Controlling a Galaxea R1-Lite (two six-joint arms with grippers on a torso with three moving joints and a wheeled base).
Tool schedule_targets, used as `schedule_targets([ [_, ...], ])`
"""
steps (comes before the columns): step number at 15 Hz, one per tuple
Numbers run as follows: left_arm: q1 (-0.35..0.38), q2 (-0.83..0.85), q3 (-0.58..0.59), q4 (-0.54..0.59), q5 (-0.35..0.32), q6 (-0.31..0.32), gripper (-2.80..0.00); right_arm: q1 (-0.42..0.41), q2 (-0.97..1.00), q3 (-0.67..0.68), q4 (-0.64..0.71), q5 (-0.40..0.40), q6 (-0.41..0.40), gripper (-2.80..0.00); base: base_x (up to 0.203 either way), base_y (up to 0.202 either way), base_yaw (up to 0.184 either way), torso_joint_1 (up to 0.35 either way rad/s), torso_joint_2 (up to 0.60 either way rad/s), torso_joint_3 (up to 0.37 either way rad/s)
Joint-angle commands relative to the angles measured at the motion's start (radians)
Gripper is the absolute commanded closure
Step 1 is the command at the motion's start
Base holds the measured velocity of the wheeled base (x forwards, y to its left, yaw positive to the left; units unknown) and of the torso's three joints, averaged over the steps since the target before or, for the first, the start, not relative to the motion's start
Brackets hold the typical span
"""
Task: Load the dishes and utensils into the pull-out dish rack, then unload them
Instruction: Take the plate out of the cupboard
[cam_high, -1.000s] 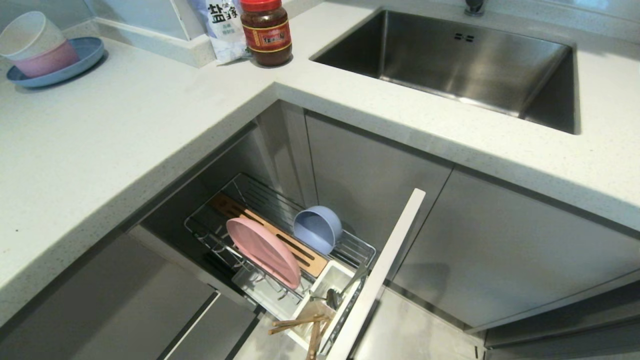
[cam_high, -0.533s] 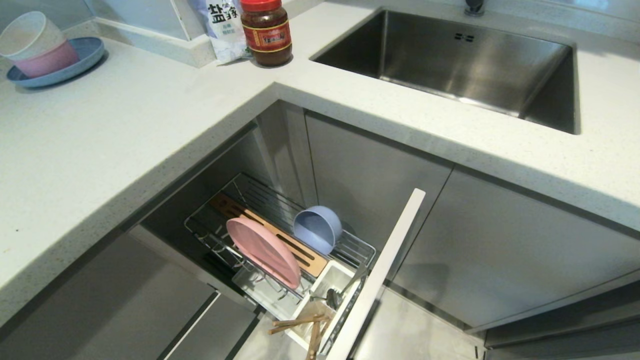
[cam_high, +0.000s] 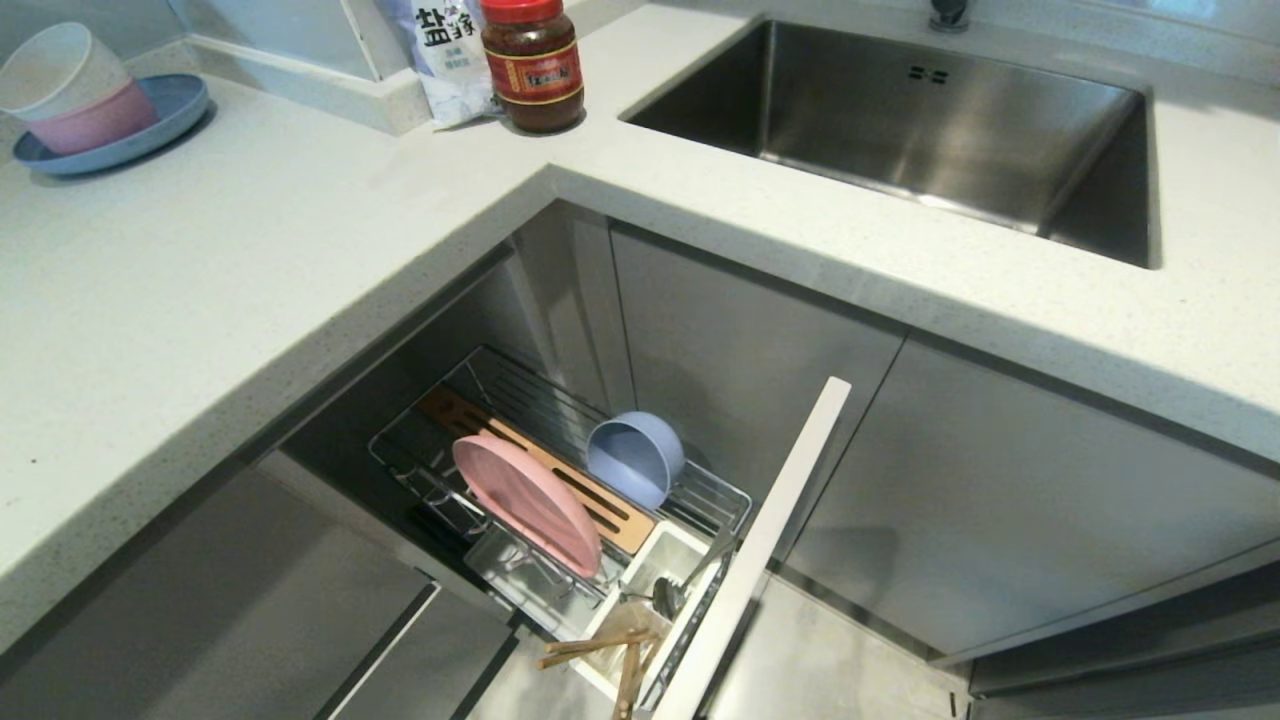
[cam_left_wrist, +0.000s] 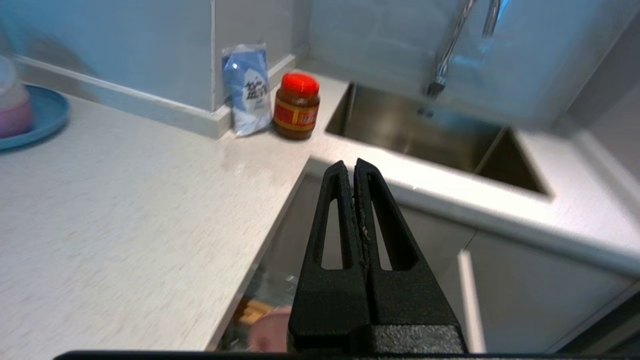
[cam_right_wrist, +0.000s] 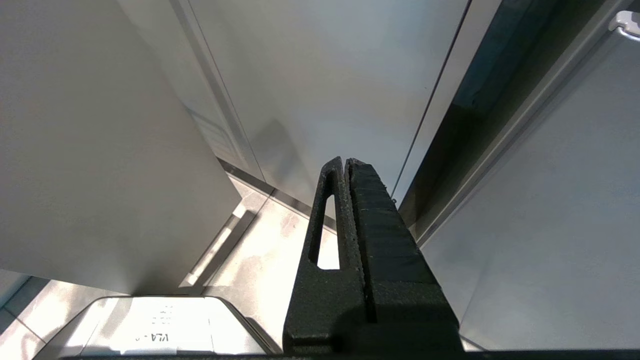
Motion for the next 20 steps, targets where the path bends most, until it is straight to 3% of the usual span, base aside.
schedule_targets([
  [1,-0.021,0.215,-0.11,-0.018,0.004,-0.134,0.0,0.001,-0.004,0.002,0.0,0.0,0.0,0.0,0.0,0.0,0.0,0.0,0.0,0.0],
  [2,-0.039,0.264,-0.133,-0.024,0.028,-0.217,0.0,0.001,-0.004,0.002,0.0,0.0,0.0,0.0,0.0,0.0,0.0,0.0,0.0,0.0],
  [4,-0.107,0.356,-0.188,-0.029,0.097,-0.303,0.0,0.001,-0.004,0.002,0.0,0.0,0.0,0.0,0.0,0.0,0.0,0.0,0.0,0.0],
  [8,-0.35,0.431,-0.232,-0.005,0.228,-0.382,0.0,0.0,-0.004,0.002,0.0,0.0,0.0,0.0,0.0,0.0,0.0,0.0,0.0,0.0],
  [11,-0.601,0.451,-0.239,0.039,0.382,-0.4,0.0,0.001,-0.004,0.002,0.0,0.0,0.0,0.0,0.0,0.0,0.0,0.0,0.0,0.0],
  [13,-0.651,0.509,-0.241,0.058,0.52,-0.403,0.0,0.001,-0.004,0.002,0.0,0.0,0.0,0.0,0.0,0.0,0.0,0.0,0.0,0.0],
  [14,-0.666,0.537,-0.242,0.107,0.546,-0.403,0.0,0.0,-0.004,0.002,0.0,0.0,0.0,0.0,0.0,0.0,0.0,0.0,0.0,0.0],
  [16,-0.729,0.578,-0.245,0.233,0.557,-0.406,0.0,0.001,-0.004,0.002,0.001,0.0,0.0,0.0,0.0,0.0,0.0,0.0,0.0,0.0],
  [20,-0.77,0.662,-0.242,0.294,0.615,-0.463,0.0,0.001,-0.004,0.002,0.0,0.0,0.0,0.0,0.0,0.0,0.0,0.0,0.0,0.0],
])
